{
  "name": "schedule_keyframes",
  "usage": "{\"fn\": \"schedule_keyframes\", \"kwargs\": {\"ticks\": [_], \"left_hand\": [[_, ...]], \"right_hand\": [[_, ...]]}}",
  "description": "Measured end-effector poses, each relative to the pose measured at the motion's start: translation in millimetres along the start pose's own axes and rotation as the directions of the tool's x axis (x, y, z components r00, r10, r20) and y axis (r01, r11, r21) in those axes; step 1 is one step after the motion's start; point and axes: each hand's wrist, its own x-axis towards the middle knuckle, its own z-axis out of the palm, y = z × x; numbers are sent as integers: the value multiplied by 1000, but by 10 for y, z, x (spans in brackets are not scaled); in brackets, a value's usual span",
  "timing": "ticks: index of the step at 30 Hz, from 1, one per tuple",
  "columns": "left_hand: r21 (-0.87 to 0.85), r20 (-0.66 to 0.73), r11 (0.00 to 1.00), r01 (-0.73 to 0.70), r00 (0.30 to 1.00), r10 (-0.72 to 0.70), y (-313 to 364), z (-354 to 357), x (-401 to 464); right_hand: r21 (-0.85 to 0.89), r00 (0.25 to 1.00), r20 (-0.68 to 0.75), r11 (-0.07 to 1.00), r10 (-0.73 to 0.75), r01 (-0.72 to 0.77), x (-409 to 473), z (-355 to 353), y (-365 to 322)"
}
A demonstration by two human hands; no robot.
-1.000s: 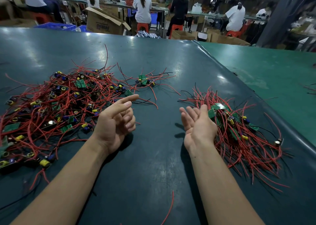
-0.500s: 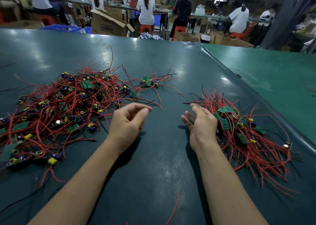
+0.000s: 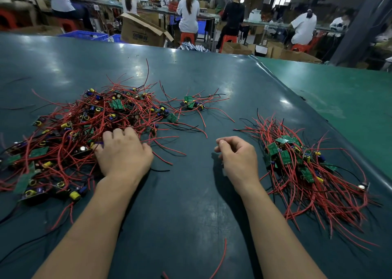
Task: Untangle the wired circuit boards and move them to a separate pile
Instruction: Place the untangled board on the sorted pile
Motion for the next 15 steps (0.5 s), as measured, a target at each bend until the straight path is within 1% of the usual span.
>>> {"fn": "schedule_keyframes", "kwargs": {"ticks": [2,5,10,12,15], "left_hand": [[10,-20,1000,-18,1000,18,-3,22,-4],[14,-60,1000,13,998,-13,-8,20,18],[29,14,999,13,1000,-14,19,53,32],[3,-1,1000,27,1000,-27,-1,55,35],[-92,-74,995,36,996,-43,16,30,-10]], "right_hand": [[-3,1000,9,1000,-4,4,-4,-5,4],[-6,1000,13,1000,-11,11,-12,-17,0],[-21,1000,14,1000,-13,14,-19,-22,-7],[-22,1000,12,1000,-15,15,-25,-26,-9],[-15,1000,12,1000,-12,12,-27,-32,-9]]}}
